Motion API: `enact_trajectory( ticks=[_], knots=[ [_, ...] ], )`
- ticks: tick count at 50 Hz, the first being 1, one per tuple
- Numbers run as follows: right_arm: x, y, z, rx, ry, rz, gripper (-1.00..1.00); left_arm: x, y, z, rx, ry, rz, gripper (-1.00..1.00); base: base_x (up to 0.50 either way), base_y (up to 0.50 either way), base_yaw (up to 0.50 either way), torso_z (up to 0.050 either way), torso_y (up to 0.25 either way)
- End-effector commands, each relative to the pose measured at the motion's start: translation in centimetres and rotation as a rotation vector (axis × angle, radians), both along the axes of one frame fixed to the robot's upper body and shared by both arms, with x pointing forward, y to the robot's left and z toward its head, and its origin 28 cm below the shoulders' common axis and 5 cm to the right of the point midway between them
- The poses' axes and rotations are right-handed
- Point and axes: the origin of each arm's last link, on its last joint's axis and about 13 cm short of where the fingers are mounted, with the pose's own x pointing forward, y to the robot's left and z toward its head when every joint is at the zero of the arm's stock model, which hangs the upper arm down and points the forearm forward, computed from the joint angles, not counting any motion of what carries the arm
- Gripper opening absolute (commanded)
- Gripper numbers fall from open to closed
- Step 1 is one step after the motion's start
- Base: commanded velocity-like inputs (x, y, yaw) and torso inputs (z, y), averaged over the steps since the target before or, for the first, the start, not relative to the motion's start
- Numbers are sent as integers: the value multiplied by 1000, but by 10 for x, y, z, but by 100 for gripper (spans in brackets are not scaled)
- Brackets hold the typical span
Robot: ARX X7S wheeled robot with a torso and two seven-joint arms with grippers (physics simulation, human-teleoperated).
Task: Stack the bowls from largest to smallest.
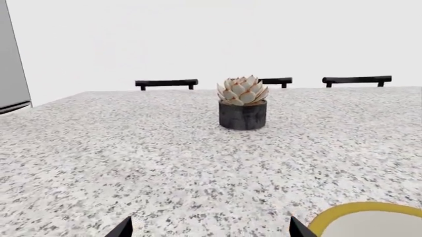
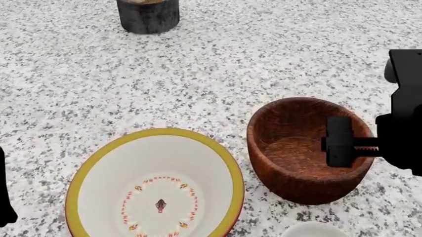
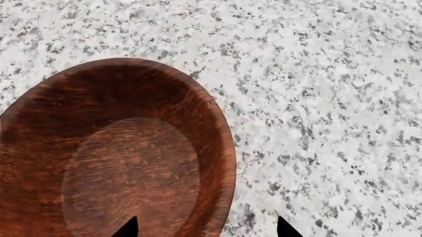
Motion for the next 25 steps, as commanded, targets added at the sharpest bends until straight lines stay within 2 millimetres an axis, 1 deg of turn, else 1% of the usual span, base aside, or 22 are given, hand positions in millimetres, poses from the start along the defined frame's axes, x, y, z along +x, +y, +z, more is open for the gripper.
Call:
enact_trajectory(
  ticks=[1, 5, 6, 11, 21, 25],
  knots=[
    [16, -16, -5, 31, 135, -101, 100, -1, 1, -2, 23, 11, -9, 100, 0, 0, 0, 0, 0],
    [23, -17, -9, 50, 142, -111, 100, -1, 2, -2, 29, 13, -9, 100, 0, 0, 0, 0, 0],
    [26, -15, -9, 84, 138, -106, 100, -1, 3, -2, 27, 13, -5, 100, 0, 0, 0, 0, 0],
    [33, -8, -5, 131, 124, -86, 100, -1, 3, -9, 26, 34, -9, 100, 0, 0, 0, 0, 0],
    [44, -6, -22, 182, 134, -84, 100, 0, 3, -11, 27, 37, -5, 100, 0, 0, 0, 0, 0],
    [46, -6, -33, 174, 151, -89, 100, -3, 3, -6, 24, 27, -9, 100, 0, 0, 0, 0, 0]
  ],
)
